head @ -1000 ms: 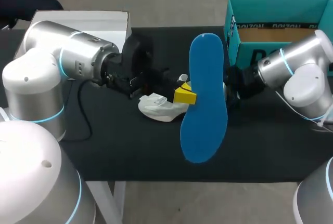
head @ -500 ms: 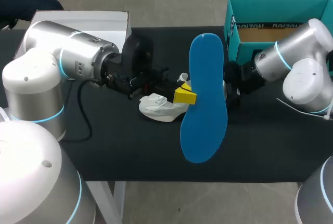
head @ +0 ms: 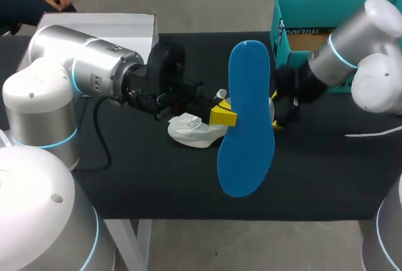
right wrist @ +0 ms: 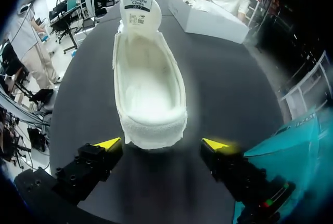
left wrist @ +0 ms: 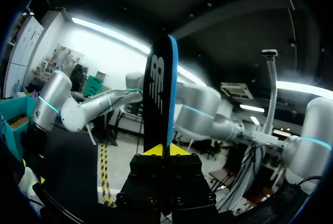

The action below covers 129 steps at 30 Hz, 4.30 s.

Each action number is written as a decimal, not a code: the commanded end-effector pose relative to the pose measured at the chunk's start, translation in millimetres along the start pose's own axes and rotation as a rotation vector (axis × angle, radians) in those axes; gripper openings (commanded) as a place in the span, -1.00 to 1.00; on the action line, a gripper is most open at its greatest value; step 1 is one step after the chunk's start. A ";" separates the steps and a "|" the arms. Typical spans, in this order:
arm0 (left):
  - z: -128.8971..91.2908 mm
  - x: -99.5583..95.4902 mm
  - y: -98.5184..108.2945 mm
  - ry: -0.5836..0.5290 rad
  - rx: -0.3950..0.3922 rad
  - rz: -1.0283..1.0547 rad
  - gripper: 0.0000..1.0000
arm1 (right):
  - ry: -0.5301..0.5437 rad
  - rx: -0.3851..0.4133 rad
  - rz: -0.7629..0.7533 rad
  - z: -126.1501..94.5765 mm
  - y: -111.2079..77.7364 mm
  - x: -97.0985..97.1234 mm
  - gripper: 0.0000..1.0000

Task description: Take the shoe out of the shoebox, open the shoe tongue, remove and reinsert the insole, then place the shoe into the shoebox

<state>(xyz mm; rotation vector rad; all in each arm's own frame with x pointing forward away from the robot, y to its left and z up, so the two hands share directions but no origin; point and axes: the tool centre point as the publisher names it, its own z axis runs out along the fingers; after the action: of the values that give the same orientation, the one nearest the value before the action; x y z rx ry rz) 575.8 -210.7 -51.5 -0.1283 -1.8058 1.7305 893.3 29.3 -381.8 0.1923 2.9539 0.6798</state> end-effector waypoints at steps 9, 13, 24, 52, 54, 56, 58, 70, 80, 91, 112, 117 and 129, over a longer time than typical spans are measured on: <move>1.4 -0.3 0.3 -0.001 0.001 0.000 -1.00 | 0.031 0.336 -0.031 -25.4 13.2 4.9 1.00; 1.4 -0.3 0.3 -0.001 0.001 0.000 -1.00 | 0.017 0.376 -0.018 -28.6 12.8 6.4 1.00; 1.4 -0.3 0.3 -0.001 0.001 0.000 -1.00 | 0.002 0.391 -0.017 -46.4 24.5 12.1 1.00; 1.4 -0.3 0.3 -0.001 0.001 0.000 -1.00 | 0.014 0.395 -0.061 -42.4 51.9 2.5 1.00; 1.4 -0.3 0.3 -0.001 0.001 0.000 -1.00 | 0.014 0.395 -0.061 -42.4 51.9 2.5 1.00; 1.4 -0.3 0.3 -0.001 0.001 0.000 -1.00 | 0.014 0.395 -0.061 -42.4 51.9 2.5 1.00; 1.4 -0.3 0.3 -0.001 0.001 0.000 -1.00 | 0.014 0.395 -0.061 -42.4 51.9 2.5 1.00; 1.4 -0.3 0.3 -0.001 0.001 0.000 -1.00 | 0.041 0.346 -0.139 -13.9 85.7 -17.7 1.00; 1.4 -0.3 0.3 -0.001 0.001 0.000 -1.00 | 0.063 0.334 -0.128 4.2 83.0 -19.3 1.00; 1.4 -0.3 0.3 -0.001 0.001 0.000 -1.00 | 0.096 0.299 -0.139 40.3 91.6 -24.0 1.00; 1.4 -0.3 0.3 -0.001 0.001 0.000 -1.00 | 0.126 0.277 -0.122 43.8 89.3 -10.5 -1.00; 1.4 -0.3 0.3 -0.001 0.001 0.000 -1.00 | 0.126 0.277 -0.122 43.8 89.3 -10.5 -1.00; 1.4 -0.3 0.3 -0.001 0.001 0.000 -1.00 | 0.137 0.329 0.121 30.2 94.4 -13.6 -1.00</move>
<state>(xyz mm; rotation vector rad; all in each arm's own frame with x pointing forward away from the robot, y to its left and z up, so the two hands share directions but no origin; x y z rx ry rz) 575.7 -210.6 -51.6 -0.1283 -1.8060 1.7305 917.4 124.8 -377.5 0.1321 3.1636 0.2820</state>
